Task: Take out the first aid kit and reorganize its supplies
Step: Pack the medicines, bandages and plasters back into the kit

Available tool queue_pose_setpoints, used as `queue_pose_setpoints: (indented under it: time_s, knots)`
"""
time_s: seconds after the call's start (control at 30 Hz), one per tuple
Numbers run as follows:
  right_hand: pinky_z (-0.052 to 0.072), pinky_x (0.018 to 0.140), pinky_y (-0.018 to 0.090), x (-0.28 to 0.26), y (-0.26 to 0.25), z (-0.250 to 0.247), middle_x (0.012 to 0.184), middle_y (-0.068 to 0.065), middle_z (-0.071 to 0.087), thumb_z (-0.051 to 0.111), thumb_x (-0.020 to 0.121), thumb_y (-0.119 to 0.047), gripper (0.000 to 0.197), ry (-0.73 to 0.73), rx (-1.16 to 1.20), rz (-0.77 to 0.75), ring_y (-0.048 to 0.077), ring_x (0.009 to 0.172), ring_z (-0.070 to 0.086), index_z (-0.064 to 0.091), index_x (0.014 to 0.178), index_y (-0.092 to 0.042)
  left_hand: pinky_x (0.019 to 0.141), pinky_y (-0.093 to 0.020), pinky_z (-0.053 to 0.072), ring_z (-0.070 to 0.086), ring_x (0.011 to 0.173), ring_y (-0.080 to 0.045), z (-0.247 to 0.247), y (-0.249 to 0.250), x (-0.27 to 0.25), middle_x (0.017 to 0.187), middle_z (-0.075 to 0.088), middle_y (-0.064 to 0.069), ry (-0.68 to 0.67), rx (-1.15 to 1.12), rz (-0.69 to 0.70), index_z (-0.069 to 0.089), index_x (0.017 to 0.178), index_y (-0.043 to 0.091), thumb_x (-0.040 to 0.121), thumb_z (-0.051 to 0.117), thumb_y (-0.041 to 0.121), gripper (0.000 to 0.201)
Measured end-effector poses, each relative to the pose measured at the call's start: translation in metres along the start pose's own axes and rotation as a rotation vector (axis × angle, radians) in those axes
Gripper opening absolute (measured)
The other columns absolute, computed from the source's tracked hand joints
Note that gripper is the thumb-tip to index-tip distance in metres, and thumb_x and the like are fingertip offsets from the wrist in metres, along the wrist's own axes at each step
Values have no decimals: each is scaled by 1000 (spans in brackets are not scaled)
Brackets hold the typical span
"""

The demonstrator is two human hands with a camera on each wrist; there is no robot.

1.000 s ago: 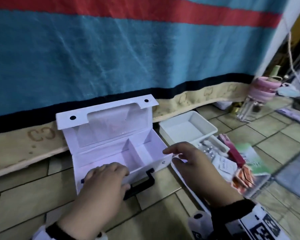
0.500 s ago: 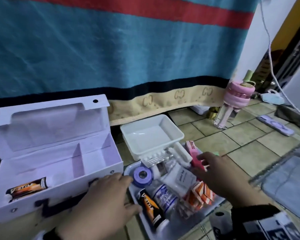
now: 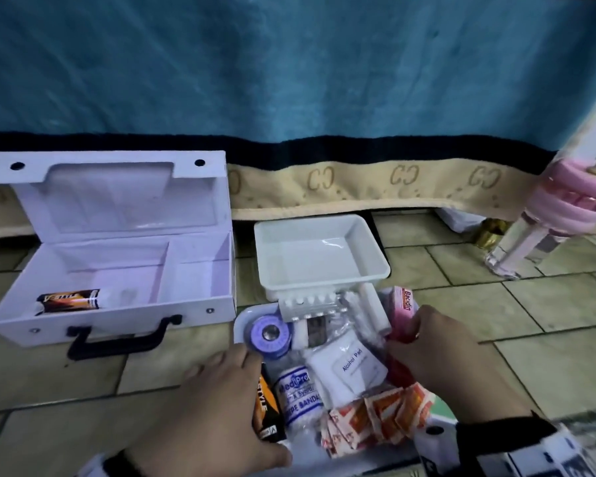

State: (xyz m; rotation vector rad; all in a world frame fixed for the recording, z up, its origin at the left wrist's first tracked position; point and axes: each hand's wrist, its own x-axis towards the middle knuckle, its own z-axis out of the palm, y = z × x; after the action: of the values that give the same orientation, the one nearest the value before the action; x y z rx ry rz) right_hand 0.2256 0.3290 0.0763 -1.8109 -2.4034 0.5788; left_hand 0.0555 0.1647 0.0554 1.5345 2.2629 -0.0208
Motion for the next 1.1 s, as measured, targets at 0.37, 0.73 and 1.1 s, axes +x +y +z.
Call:
queue_pose_setpoints:
  time_s: [0.37, 0.73, 1.1]
  knots:
    - [38, 51, 27, 2, 24, -27, 71, 0, 60, 71, 73, -28, 22, 34, 225, 38, 17, 68, 56, 53, 76, -17, 92, -25, 38, 39, 107, -4, -28, -19, -6, 107, 35, 20, 173, -110, -68, 33, 113, 38, 43, 49, 79, 82]
    - [53, 57, 37, -33, -34, -51, 72, 6, 68, 72, 77, -7, 29, 87, 766, -121, 13, 50, 67, 56, 98, -18, 83, -25, 39, 46, 98, -5, -53, -53, -27, 105, 37, 17, 636, -427, -168, 44, 126, 27, 48, 78, 60, 91]
    - [43, 49, 13, -80, -205, -1, 81, -4, 61, 73, 70, -36, 7, -114, 653, -494, 6, 52, 61, 72, 76, -39, 89, -22, 39, 55, 92, -8, -77, -198, -59, 118, 30, 6, 898, -667, -296, 35, 141, 13, 55, 89, 14, 101]
